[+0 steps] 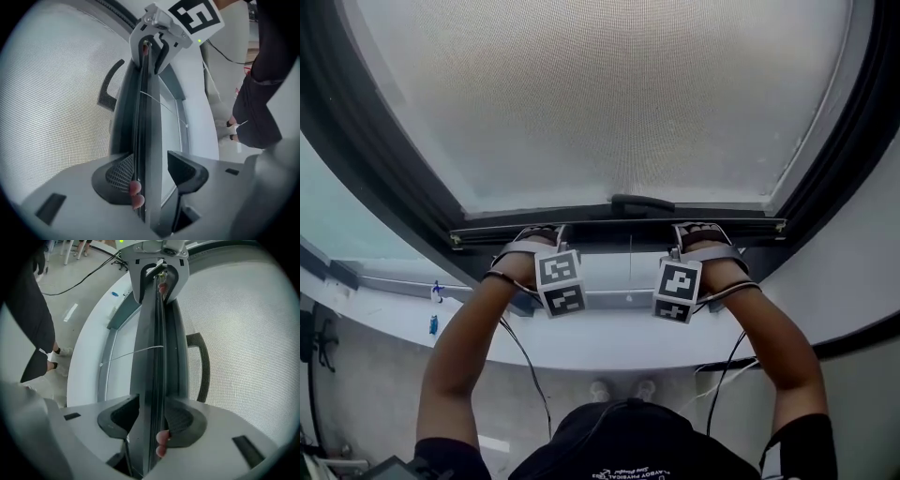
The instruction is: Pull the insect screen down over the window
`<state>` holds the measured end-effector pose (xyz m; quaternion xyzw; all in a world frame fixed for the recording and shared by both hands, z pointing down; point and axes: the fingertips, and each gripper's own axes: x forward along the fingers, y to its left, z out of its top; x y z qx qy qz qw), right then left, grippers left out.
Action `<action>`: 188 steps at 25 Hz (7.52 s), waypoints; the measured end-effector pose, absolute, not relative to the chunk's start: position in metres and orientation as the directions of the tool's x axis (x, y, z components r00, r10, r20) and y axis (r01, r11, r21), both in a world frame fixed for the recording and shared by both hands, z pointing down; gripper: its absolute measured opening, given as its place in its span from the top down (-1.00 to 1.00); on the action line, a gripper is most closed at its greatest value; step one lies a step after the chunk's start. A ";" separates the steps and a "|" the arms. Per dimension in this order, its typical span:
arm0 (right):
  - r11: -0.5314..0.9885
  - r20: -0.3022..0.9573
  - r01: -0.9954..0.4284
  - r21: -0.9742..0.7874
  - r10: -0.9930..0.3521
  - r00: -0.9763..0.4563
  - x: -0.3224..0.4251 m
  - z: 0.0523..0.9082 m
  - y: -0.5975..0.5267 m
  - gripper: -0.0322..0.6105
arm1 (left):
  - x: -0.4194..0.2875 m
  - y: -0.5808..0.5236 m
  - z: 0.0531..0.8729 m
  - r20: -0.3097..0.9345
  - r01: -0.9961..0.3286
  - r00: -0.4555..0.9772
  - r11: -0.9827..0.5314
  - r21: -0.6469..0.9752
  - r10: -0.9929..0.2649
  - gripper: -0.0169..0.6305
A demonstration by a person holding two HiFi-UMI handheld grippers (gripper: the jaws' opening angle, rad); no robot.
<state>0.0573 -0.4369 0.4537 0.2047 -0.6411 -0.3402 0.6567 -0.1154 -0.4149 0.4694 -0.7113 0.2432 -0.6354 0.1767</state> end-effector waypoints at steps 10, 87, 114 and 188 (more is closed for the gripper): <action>0.656 0.673 0.179 0.733 -0.738 -0.049 0.059 0.458 -0.442 0.37 | -0.114 -0.415 0.471 0.825 -0.141 0.084 -0.827 -0.545 -0.558 0.26; 0.678 0.688 0.133 0.723 -0.724 -0.050 0.055 0.465 -0.441 0.43 | -0.113 -0.426 0.472 0.693 -0.167 0.021 -0.686 -0.708 -0.720 0.48; 0.405 0.164 -0.687 0.604 -0.906 -0.390 0.032 0.291 -0.406 0.60 | -0.097 -0.379 0.327 0.184 -0.848 0.407 -0.445 -0.287 -0.895 0.63; 0.356 0.037 -0.906 0.229 -0.933 -0.357 0.106 0.383 -0.018 0.89 | -0.064 -0.013 0.396 0.077 -0.974 0.217 -0.221 -0.055 -0.973 0.94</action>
